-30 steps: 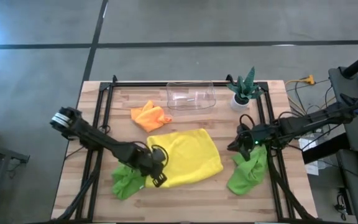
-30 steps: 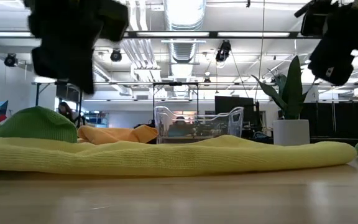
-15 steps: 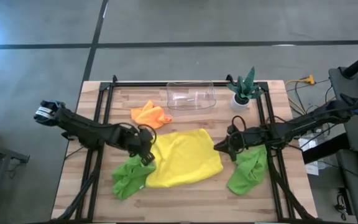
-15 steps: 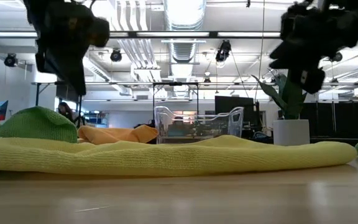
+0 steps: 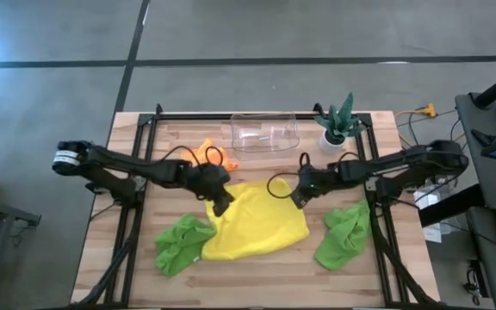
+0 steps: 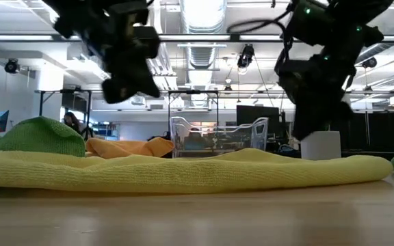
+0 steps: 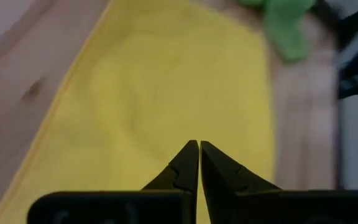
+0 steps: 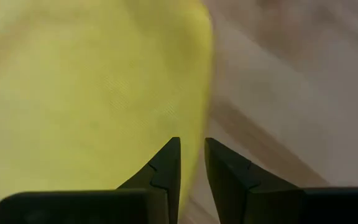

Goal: Fold microfiber towels
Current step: Fold the yellow microfiber towel

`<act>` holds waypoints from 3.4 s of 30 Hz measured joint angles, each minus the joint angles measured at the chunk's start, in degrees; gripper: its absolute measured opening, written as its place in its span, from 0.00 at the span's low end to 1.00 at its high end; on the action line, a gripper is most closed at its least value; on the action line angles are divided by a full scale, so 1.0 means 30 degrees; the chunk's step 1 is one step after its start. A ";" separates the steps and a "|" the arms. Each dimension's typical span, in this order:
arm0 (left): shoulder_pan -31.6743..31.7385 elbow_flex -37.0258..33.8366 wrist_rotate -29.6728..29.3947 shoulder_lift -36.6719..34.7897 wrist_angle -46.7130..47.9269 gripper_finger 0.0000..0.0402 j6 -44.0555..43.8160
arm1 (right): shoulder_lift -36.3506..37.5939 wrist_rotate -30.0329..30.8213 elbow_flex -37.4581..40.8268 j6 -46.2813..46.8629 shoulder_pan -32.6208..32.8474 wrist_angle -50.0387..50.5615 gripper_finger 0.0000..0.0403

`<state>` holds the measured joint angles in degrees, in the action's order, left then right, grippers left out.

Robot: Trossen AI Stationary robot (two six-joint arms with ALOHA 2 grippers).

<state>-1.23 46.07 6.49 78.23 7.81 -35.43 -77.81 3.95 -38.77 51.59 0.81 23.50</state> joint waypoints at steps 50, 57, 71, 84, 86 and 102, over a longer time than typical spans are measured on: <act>0.1427 0.1024 0.1443 0.4471 -0.0808 0.00 -0.0545 | -0.3187 -0.2906 -0.1408 0.1015 0.0179 -0.0973 0.04; 0.1635 0.1024 -0.0585 0.0934 0.1010 0.00 0.0025 | -0.3078 -0.3019 -0.2287 0.1253 0.0184 -0.0715 0.02; 0.1797 0.1002 -0.4357 -0.4398 0.4333 0.00 0.0466 | -0.5828 -0.2884 -1.0513 -0.2564 0.0089 0.0755 0.02; 0.1799 0.1002 -0.4484 -0.4777 0.6692 0.00 -0.0016 | -1.2479 -0.7934 -1.5802 -0.4214 0.0643 0.1665 0.02; 0.1799 0.1002 -0.4585 -0.4844 0.7352 0.00 -0.0045 | -1.2654 -0.8303 -1.5962 -0.4443 0.0777 0.1571 0.02; 0.1796 0.0929 -0.2363 -0.3182 0.7441 0.00 0.2895 | -1.0131 -0.8961 -1.5962 -0.6251 0.0729 0.1065 0.28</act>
<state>4.15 48.86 -0.60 68.69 30.14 -26.75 -108.20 -22.93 -86.65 32.84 3.00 26.70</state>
